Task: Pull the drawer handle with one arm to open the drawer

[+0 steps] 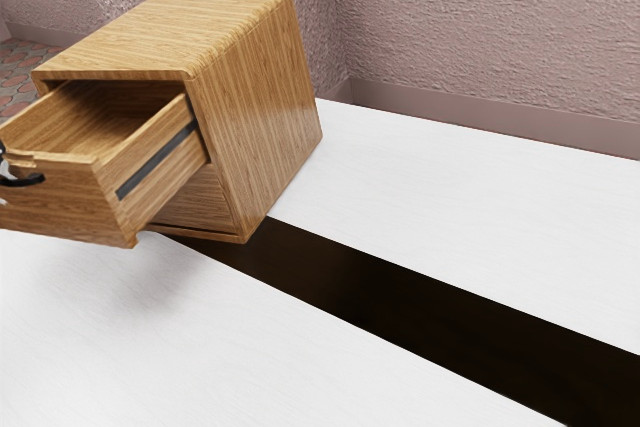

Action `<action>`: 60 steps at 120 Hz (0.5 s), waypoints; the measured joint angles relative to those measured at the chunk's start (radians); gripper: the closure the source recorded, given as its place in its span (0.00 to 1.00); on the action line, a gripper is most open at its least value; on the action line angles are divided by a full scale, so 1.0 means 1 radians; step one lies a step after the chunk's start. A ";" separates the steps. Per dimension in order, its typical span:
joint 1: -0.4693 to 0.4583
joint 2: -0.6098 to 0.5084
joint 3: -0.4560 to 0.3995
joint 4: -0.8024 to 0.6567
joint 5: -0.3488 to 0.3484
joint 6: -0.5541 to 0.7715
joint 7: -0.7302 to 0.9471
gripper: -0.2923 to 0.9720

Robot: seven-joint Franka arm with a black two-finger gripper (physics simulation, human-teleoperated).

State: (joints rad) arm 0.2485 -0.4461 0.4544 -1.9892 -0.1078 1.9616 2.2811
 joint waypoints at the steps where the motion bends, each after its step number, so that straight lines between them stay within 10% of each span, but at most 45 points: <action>1: 0.000 -0.002 0.000 0.000 0.000 -0.001 0.000 0.68; 34: 0.008 -0.049 -0.001 0.084 0.006 -0.064 -0.009 0.64; 60: 0.009 0.236 -0.238 0.611 0.079 -0.475 -0.225 0.46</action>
State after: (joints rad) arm 0.2580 -0.2099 0.2161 -1.3779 -0.0292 1.4869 2.0561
